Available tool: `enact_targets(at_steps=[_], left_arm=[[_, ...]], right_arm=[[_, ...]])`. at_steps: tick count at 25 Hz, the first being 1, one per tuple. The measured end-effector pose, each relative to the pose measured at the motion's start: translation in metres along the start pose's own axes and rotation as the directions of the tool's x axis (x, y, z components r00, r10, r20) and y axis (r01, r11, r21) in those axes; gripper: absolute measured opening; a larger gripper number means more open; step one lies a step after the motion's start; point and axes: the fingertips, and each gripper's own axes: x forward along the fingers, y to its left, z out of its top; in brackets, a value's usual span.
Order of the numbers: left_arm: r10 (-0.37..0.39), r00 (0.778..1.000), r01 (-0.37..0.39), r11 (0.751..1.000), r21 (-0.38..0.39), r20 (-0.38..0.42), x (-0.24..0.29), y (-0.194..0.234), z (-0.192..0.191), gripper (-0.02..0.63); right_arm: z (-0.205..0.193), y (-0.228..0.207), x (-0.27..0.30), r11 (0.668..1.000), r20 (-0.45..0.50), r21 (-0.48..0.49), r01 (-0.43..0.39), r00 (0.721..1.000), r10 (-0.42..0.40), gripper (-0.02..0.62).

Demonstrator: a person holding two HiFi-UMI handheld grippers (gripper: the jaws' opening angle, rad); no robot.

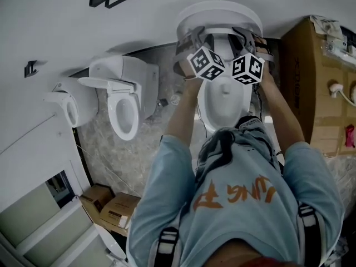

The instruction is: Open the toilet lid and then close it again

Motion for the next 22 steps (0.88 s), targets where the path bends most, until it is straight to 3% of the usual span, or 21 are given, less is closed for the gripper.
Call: enact_targets(at_steps=[8, 14, 19, 22], left_arm=[[-0.002, 0.999, 0.002, 1.000, -0.003, 0.034, -0.003, -0.002, 0.002, 0.166], [0.010, 0.998, -0.002, 0.990, -0.142, 0.056, -0.024, -0.001, -0.003, 0.179], [0.069, 0.995, -0.040, 0.945, -0.323, 0.079, -0.054, 0.011, -0.010, 0.147], [0.117, 0.990, -0.081, 0.929, -0.361, 0.078, -0.076, 0.013, -0.017, 0.118]], right_arm=[[-0.001, -0.001, -0.004, 1.000, 0.024, 0.031, -0.002, 1.000, 0.001, 0.121], [0.004, -0.005, -0.014, 0.988, 0.005, 0.147, -0.041, 0.999, 0.041, 0.155], [0.018, -0.005, -0.031, 0.978, 0.038, 0.200, -0.053, 0.998, 0.046, 0.166], [0.023, -0.002, -0.043, 0.974, 0.064, 0.218, -0.052, 0.997, 0.039, 0.156]])
